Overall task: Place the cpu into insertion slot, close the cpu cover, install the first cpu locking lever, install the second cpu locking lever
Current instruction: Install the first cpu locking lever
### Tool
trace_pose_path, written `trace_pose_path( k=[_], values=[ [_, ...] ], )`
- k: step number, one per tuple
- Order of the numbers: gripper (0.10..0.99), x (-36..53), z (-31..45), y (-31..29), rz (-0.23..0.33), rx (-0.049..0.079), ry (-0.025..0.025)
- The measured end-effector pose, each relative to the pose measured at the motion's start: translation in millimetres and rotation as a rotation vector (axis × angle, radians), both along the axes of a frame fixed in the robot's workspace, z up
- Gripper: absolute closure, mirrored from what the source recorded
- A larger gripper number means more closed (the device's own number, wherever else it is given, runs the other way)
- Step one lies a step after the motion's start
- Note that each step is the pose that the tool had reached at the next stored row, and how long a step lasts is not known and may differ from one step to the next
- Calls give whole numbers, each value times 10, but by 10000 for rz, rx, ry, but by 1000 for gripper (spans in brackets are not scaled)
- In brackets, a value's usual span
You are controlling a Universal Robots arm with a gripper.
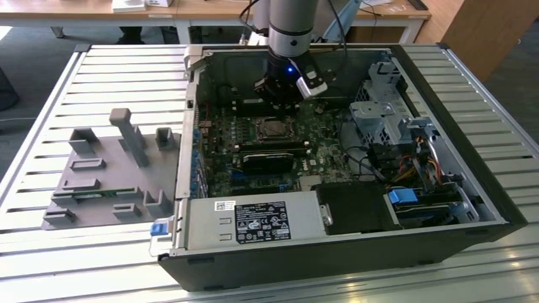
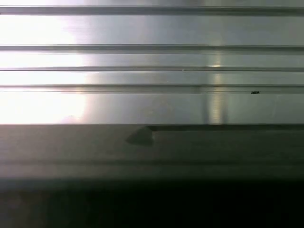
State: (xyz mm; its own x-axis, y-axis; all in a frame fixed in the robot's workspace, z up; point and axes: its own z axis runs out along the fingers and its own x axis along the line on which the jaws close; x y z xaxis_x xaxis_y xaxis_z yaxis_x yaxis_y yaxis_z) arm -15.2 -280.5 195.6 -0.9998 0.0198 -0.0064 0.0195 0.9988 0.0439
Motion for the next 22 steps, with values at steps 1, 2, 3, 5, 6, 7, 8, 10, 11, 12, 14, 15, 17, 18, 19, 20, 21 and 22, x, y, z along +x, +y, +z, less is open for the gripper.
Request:
trace_pose_path(
  k=[1,2,3,5,6,7,8,10,11,12,14,15,17,18,19,20,21,22],
  values=[
    [969,0,7,0,0,6,-4],
    [969,1,13,2,0,12,-7],
    [969,2,21,3,0,12,-7],
    [969,1,42,1,1,3,-2],
    [969,1,52,1,1,2,-2],
    [969,1,64,1,1,2,-2],
    [969,0,79,1,0,0,-1],
    [969,0,109,1,0,0,-1],
    [969,0,123,1,0,1,-2],
    [969,0,139,1,0,1,-1],
    [969,0,158,1,0,0,0],
    [969,0,159,1,0,1,-1],
    [969,1,159,-1,1,1,0],
    [969,2,159,-3,1,0,2],
    [969,3,159,-5,1,0,2],
    [969,4,159,-7,1,0,3],
    [969,6,159,-9,0,0,4],
    [969,6,159,-12,0,-1,4]
  ],
)
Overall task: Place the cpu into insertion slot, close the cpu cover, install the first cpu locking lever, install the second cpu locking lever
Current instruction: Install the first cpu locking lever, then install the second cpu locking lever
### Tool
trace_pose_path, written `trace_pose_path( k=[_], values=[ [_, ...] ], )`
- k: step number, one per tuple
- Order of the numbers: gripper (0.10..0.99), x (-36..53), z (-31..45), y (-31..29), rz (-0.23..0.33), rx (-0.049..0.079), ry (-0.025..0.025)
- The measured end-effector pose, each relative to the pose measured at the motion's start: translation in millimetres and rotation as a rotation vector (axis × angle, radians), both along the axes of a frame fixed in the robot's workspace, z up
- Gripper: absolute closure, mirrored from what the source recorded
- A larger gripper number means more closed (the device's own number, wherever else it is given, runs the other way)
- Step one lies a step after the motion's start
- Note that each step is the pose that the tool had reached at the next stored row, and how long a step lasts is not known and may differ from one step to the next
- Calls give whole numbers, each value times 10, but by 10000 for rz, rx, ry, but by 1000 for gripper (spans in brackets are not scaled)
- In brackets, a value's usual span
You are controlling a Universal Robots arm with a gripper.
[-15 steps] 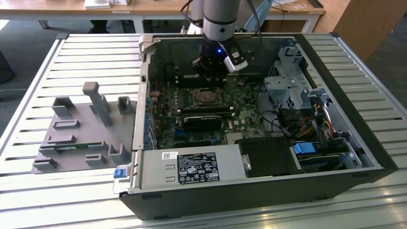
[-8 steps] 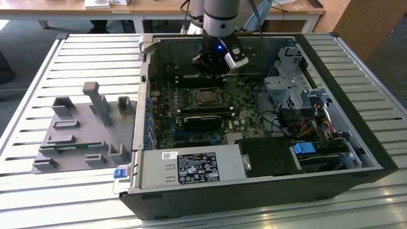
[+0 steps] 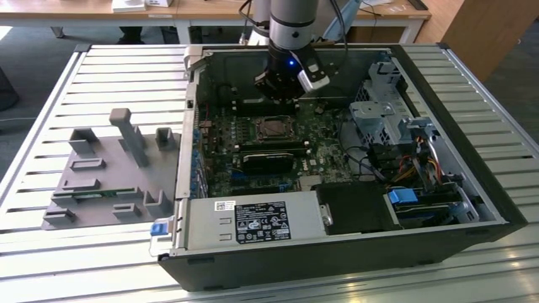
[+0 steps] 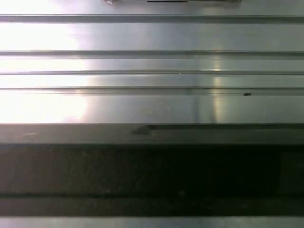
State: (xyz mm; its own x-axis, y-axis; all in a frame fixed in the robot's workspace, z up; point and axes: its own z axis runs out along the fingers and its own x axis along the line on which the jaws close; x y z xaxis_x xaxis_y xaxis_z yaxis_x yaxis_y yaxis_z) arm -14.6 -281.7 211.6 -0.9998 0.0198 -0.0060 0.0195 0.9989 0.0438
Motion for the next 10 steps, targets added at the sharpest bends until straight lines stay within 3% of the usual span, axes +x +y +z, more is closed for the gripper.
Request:
trace_pose_path(
  k=[10],
  values=[
    [969,7,0,-24,0,-1,1]
  ],
)
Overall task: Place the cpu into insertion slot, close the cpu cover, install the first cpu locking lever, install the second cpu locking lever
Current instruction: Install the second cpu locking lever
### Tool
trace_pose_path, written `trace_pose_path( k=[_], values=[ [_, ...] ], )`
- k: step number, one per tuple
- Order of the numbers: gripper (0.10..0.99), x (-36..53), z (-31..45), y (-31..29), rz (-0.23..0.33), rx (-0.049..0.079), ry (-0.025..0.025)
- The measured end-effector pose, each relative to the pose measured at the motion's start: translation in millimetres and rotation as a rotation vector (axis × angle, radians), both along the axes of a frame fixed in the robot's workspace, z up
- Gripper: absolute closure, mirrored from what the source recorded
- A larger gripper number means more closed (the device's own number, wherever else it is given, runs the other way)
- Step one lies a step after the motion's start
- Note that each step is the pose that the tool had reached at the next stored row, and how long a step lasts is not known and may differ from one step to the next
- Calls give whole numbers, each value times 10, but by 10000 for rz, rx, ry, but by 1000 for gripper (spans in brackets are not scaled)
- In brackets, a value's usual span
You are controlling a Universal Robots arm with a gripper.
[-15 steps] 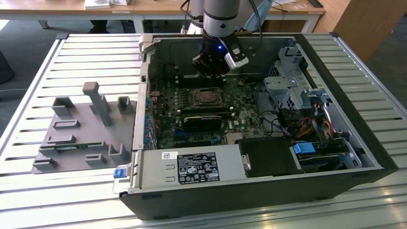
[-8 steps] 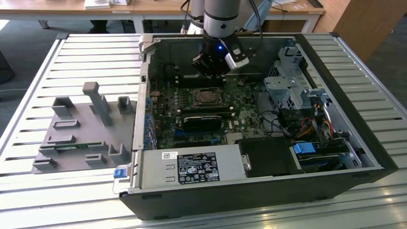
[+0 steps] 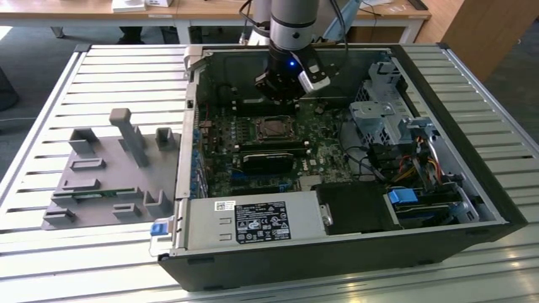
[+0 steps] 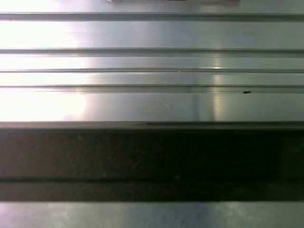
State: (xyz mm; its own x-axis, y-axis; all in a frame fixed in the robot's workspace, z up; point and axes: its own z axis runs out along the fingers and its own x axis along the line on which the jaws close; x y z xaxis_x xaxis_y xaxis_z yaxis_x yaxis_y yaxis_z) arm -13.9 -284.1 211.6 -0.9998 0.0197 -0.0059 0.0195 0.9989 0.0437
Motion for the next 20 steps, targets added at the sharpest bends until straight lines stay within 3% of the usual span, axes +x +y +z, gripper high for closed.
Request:
trace_pose_path(
  k=[20],
  values=[
    [969,12,-1,-110,0,-8,-1]
  ],
)
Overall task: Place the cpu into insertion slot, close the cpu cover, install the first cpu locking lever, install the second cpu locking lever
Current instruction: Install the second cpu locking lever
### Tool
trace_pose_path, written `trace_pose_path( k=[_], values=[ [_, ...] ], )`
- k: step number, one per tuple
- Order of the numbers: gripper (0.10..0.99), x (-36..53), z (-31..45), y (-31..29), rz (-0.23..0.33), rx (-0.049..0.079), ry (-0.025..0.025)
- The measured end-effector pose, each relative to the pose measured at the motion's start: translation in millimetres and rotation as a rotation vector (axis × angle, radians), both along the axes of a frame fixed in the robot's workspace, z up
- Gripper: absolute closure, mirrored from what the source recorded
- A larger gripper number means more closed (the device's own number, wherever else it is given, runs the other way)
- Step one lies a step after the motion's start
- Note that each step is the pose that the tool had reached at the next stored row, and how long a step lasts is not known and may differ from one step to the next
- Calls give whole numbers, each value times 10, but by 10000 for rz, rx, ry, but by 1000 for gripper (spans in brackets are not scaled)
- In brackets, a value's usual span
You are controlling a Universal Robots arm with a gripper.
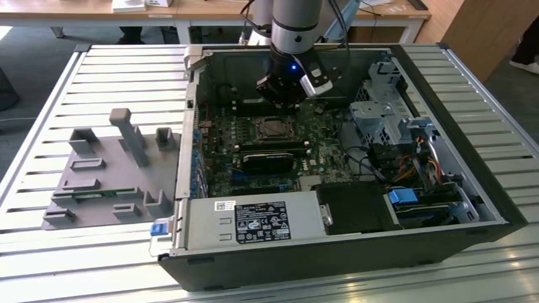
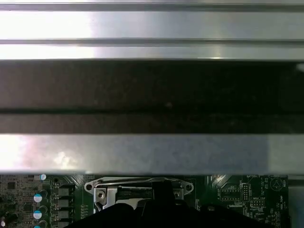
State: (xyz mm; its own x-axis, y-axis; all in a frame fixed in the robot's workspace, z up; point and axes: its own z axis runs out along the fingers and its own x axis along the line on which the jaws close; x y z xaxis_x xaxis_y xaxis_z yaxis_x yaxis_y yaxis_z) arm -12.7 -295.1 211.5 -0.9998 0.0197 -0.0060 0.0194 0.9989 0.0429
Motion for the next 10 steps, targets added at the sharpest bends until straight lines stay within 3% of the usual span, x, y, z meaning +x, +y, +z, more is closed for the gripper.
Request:
trace_pose_path(
  k=[6,10],
  values=[
    [969,0,16,-30,-1,-16,0],
    [969,-1,76,-30,0,-41,-1]
  ],
)
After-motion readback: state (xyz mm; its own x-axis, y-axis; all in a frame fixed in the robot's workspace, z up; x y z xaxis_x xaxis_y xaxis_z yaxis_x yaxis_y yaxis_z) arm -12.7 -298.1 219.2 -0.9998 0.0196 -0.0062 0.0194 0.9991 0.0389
